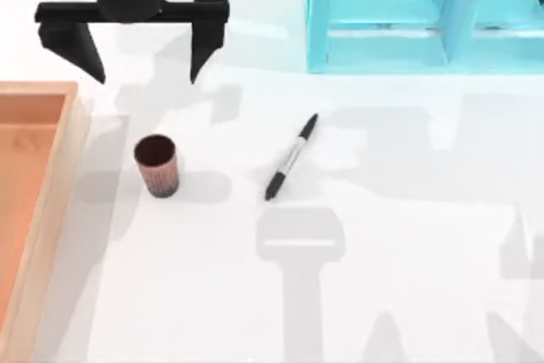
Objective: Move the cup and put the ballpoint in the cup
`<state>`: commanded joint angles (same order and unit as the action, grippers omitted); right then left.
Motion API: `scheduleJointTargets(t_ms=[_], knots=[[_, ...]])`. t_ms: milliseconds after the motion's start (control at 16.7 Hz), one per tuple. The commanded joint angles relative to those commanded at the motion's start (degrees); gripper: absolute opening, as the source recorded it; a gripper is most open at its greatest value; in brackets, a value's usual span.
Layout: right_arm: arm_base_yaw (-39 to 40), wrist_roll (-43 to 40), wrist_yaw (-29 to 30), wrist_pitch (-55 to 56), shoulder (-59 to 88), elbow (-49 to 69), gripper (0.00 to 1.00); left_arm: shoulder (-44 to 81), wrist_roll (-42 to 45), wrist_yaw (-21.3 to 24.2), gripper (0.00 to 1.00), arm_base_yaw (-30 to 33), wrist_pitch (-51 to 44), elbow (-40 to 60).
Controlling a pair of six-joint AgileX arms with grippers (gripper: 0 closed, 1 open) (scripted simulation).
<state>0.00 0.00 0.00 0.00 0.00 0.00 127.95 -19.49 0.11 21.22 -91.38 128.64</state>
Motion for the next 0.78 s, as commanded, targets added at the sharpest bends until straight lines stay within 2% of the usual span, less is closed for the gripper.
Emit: scheduleJointTargets(t_ms=[180, 360, 660, 780], knots=[[0.00, 0.00, 0.00, 0.00, 0.00, 0.00, 1.00, 0.96, -0.01, -0.01, 1.00, -0.04, -8.64, 9.91], [0.00, 0.00, 0.00, 0.00, 0.00, 0.00, 1.00, 1.14, 0.02, -0.08, 1.00, -0.12, -12.90, 14.42], [0.00, 0.00, 0.00, 0.00, 0.00, 0.00, 1.00, 1.02, 0.06, -0.18, 1.00, -0.12, -12.85, 14.52], [0.00, 0.00, 0.00, 0.00, 0.00, 0.00, 1.00, 2.42, 0.56, -1.36, 1.00, 1.88, -10.75, 13.85]])
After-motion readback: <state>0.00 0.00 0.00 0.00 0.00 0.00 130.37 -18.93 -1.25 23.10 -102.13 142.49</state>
